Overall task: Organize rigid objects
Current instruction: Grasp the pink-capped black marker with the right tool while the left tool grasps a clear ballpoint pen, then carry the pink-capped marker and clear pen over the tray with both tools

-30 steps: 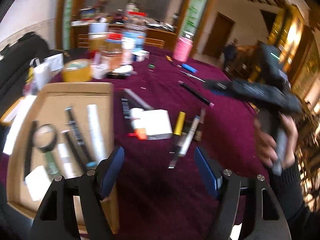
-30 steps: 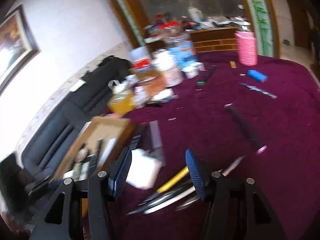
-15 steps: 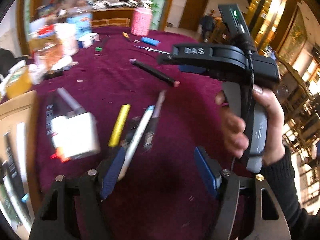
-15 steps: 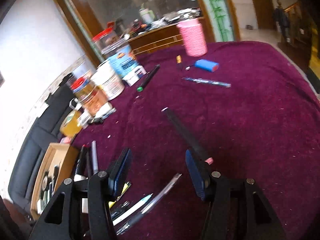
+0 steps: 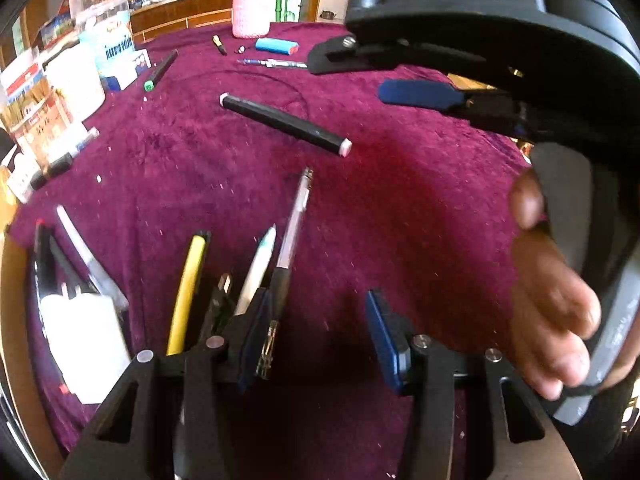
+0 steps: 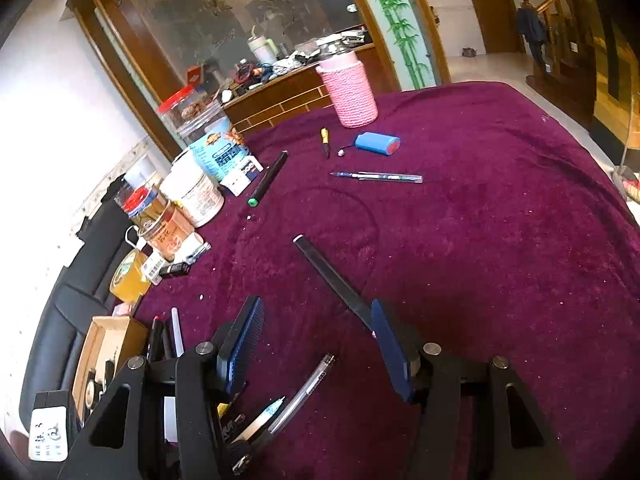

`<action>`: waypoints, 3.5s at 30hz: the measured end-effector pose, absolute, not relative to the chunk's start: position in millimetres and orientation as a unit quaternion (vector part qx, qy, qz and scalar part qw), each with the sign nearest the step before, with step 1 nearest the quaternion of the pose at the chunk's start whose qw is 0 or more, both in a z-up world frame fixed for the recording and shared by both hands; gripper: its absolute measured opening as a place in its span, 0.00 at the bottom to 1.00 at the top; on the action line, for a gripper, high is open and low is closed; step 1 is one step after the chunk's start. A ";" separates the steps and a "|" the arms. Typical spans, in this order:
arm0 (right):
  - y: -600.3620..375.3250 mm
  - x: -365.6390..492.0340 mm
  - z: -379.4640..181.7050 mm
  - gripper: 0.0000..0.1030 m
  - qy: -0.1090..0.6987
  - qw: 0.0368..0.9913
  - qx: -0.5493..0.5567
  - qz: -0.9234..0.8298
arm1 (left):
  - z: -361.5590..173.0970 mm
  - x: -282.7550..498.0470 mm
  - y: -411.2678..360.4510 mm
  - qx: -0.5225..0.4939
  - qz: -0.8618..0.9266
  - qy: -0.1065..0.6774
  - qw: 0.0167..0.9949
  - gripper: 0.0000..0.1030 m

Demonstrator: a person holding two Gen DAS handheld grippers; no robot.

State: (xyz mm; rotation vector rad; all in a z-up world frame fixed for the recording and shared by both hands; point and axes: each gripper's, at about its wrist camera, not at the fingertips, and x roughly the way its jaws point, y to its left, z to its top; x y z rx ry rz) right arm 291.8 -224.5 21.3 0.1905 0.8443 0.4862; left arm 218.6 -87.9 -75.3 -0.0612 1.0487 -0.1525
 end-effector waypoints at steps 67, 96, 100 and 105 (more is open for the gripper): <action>-167.5 332.2 -37.7 0.15 0.463 0.866 -0.069 0.173 | -88.8 143.5 -34.9 -0.196 -0.069 0.509 0.835 0.08; -193.0 270.6 -38.8 0.14 0.457 0.873 -0.040 0.162 | -83.8 117.1 -63.4 -0.083 0.002 0.497 0.864 0.08; -202.4 272.2 -34.6 0.14 0.453 0.876 -0.008 0.165 | -84.5 117.9 -50.8 -0.141 -0.023 0.504 0.852 0.08; -208.9 266.8 -21.6 0.14 0.422 0.888 0.024 0.183 | -69.6 106.7 -39.1 -0.169 -0.042 0.489 0.855 0.08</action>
